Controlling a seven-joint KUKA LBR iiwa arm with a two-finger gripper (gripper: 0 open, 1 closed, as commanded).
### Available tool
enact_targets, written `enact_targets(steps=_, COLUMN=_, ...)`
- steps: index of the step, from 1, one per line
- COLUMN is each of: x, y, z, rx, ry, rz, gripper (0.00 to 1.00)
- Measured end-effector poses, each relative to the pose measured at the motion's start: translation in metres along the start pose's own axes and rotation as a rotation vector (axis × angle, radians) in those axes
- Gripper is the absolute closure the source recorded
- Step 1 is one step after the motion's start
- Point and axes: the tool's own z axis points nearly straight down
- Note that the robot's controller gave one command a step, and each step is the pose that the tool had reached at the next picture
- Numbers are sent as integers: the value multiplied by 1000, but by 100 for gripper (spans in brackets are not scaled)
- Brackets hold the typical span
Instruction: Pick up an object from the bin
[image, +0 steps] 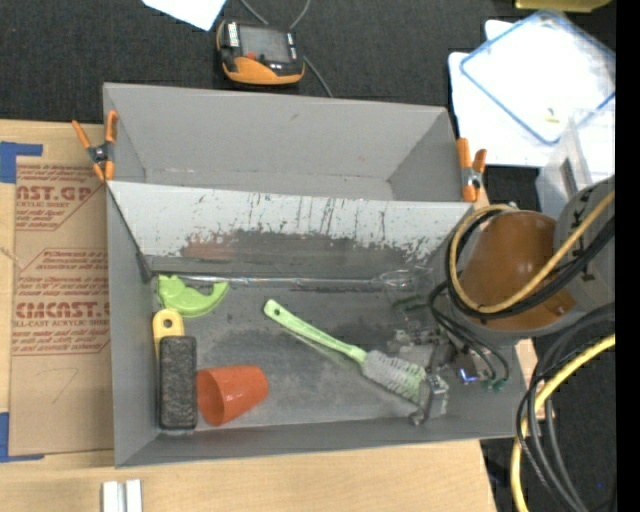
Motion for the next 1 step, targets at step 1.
enact_targets(steps=1, x=2, y=-4, z=27, rx=0, ry=-35, rz=190, gripper=0)
